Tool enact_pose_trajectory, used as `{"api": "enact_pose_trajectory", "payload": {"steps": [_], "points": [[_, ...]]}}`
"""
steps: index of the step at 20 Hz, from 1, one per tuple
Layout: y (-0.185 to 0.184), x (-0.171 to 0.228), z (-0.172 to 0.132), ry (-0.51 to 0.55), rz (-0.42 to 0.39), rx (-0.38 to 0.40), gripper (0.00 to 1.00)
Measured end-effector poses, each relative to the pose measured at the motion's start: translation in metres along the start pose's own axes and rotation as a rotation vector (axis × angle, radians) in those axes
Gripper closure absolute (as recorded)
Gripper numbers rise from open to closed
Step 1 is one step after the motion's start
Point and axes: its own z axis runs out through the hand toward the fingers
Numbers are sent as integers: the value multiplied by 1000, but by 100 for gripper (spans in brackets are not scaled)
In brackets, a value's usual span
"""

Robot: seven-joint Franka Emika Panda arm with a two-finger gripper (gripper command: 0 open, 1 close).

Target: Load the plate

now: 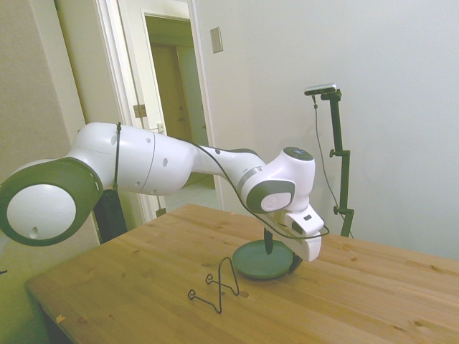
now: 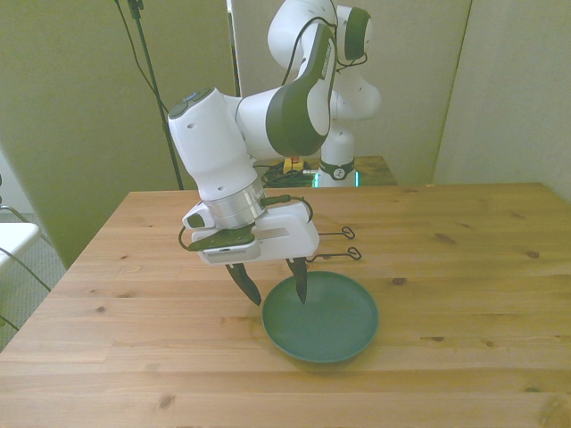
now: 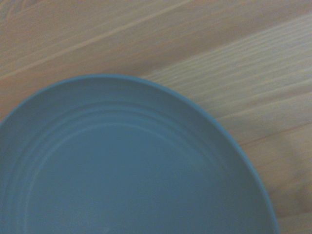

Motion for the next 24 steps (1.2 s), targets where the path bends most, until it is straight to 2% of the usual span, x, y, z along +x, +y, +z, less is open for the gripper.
{"api": "enact_pose_trajectory", "payload": {"steps": [6, 11, 12, 24], "points": [[2, 2, 17, -19, 3, -15, 0], [0, 3, 17, -29, 4, -12, 0], [0, 4, 17, -29, 3, -12, 100], [-4, 10, 20, -31, -2, -14, 100]]}}
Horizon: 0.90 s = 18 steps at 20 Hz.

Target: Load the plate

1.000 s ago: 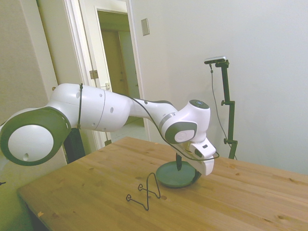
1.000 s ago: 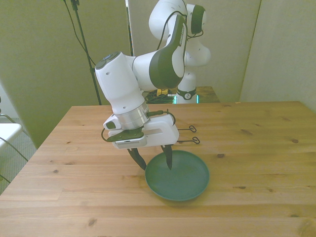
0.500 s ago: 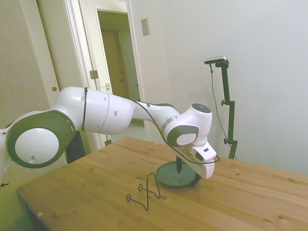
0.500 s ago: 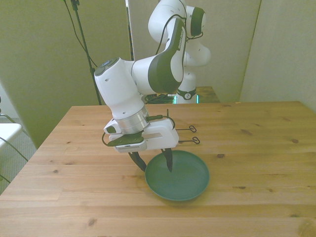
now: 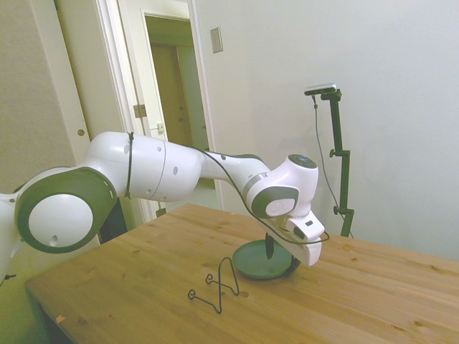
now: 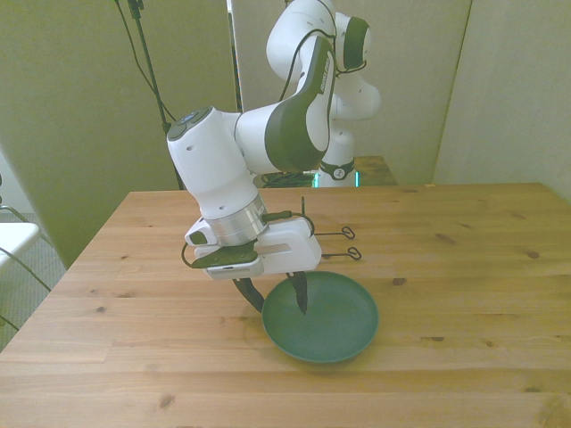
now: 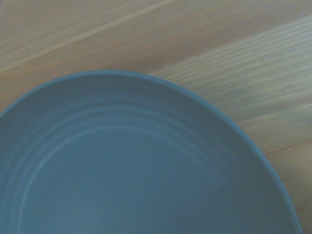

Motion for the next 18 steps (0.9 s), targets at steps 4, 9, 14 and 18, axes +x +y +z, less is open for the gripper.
{"api": "enact_pose_trajectory", "payload": {"steps": [4, 9, 14, 18], "points": [[3, 3, 1, 0, -2, -1, 100], [4, 5, 3, -1, -8, -4, 100], [6, 6, 5, -2, -16, -7, 100], [6, 6, 5, -4, -17, -10, 100]]}}
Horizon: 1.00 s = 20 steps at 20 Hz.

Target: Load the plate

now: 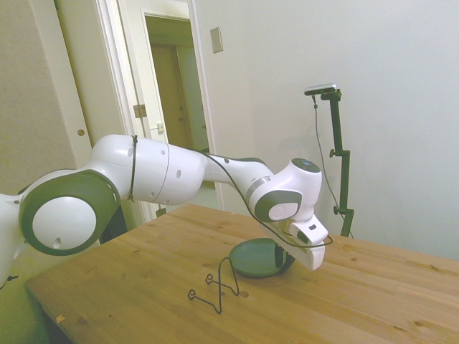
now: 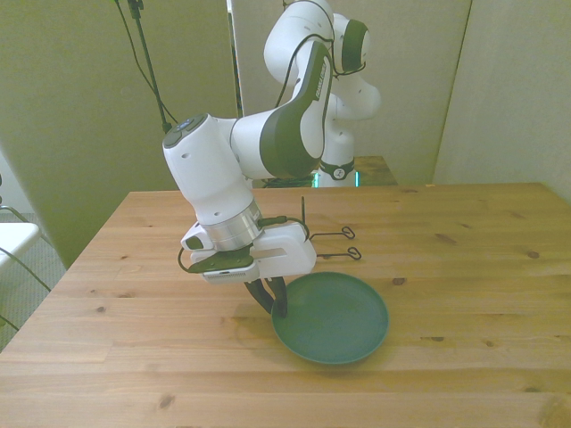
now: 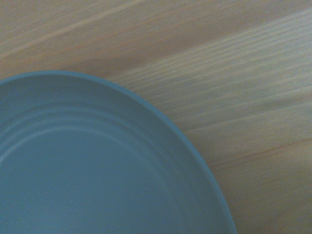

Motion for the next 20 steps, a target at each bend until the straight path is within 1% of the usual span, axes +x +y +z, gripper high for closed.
{"api": "enact_pose_trajectory", "payload": {"steps": [4, 6, 12, 16, 20], "points": [[0, -2, -7, -14, 1, -10, 100], [1, -3, -16, -16, 2, -16, 100], [-4, -20, -65, 7, -8, -23, 100], [-23, -54, -108, 20, -30, 7, 100], [-51, -115, -165, 21, -62, 40, 100]]}}
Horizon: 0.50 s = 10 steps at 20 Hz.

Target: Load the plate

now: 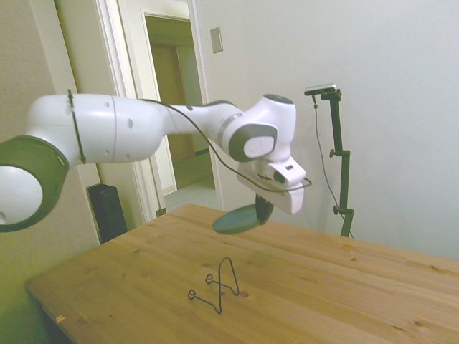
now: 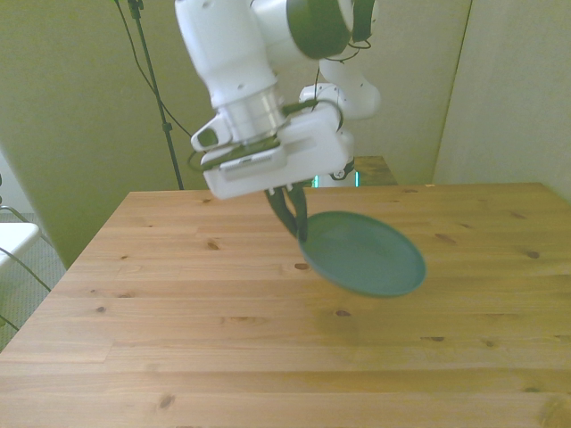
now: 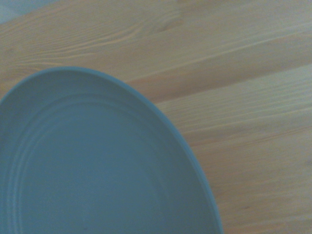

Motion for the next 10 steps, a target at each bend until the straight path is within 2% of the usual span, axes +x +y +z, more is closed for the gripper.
{"api": "enact_pose_trajectory", "payload": {"steps": [2, 4, 10], "points": [[-18, -38, -25, 5, -27, -8, 100], [-34, -79, -47, 38, -62, -50, 100], [-48, -189, -85, 263, -172, -221, 100]]}}
